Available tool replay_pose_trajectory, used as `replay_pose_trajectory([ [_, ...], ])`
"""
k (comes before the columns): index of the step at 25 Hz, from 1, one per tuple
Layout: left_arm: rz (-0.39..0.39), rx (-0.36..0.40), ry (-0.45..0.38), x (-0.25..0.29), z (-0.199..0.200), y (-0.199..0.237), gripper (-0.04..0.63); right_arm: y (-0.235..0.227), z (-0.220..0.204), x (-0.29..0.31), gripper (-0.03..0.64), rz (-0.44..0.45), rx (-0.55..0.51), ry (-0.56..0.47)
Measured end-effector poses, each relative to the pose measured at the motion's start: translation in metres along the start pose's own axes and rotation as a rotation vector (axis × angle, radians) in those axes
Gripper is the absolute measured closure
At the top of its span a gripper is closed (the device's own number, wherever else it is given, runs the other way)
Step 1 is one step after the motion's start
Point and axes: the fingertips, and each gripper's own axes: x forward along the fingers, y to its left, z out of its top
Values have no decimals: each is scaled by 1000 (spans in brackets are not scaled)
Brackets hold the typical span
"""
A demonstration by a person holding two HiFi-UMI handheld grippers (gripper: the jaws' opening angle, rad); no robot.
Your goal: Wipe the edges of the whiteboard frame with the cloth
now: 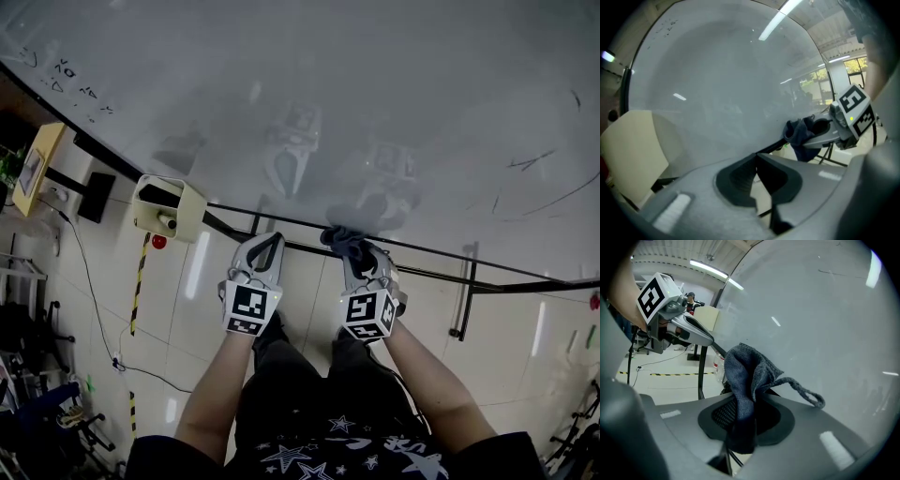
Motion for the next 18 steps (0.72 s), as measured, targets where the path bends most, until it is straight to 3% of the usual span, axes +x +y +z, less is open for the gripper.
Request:
replay_pose_trajectory([
  [8, -65, -13, -19, -32, -19, 39, 592, 45, 46, 35, 537, -39, 45, 22],
  [18, -136, -40, -49, -79, -48, 68, 592, 107, 90, 92, 537, -23, 43, 43],
])
